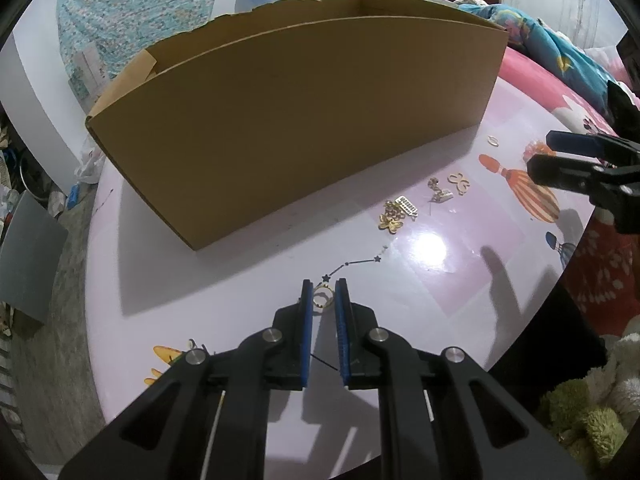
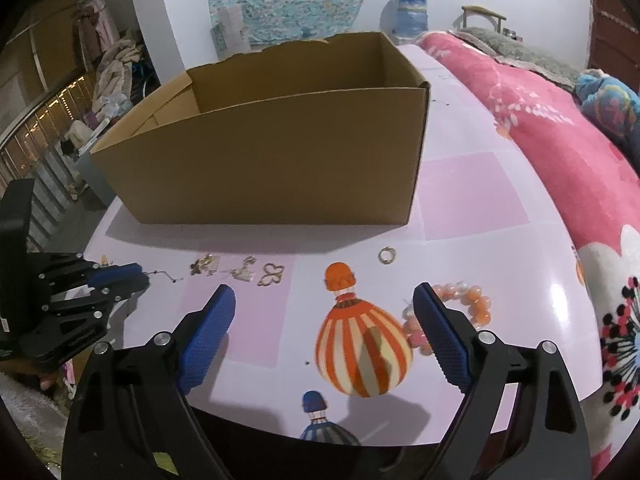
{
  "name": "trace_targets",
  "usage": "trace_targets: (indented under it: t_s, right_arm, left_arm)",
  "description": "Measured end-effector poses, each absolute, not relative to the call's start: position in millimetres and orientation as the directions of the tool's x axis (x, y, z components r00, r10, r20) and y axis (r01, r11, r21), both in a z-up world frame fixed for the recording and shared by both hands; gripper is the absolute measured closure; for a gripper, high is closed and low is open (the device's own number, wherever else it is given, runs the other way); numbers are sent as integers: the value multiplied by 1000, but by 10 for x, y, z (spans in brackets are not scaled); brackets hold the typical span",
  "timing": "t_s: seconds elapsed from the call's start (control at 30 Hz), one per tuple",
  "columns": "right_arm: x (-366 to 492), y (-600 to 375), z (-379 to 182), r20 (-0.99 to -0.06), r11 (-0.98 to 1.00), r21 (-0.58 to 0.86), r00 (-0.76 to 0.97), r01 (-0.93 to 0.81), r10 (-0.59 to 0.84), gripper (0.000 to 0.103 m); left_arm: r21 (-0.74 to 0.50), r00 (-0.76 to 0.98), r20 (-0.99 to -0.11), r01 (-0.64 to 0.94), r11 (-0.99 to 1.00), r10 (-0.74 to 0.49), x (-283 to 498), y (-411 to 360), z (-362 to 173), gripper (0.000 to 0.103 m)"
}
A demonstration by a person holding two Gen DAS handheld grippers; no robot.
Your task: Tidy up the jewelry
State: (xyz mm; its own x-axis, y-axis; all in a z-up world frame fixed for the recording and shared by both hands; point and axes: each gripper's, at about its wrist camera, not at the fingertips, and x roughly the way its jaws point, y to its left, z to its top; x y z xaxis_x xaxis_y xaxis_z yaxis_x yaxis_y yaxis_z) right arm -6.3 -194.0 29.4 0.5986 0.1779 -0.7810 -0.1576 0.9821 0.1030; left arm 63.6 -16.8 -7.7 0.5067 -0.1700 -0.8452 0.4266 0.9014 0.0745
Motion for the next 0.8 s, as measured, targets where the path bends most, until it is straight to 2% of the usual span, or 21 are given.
trace_targets:
  t_s: [0.23, 0.6, 0.8]
  right_arm:
    - [63, -2080, 257, -790, 987, 109, 592, -120, 159, 30]
    - [327, -2163, 140, -813, 992, 65, 570, -111, 117, 69]
    - [415, -2167, 64, -829, 991, 54, 548, -120, 111, 82]
  left_arm:
    - [63, 511, -842, 414, 908, -175, 652, -115, -62, 93]
    - [56, 507, -844, 410, 910, -176, 669, -71, -50, 93]
    - [51, 503, -846, 406, 912, -177, 693, -57, -69, 93]
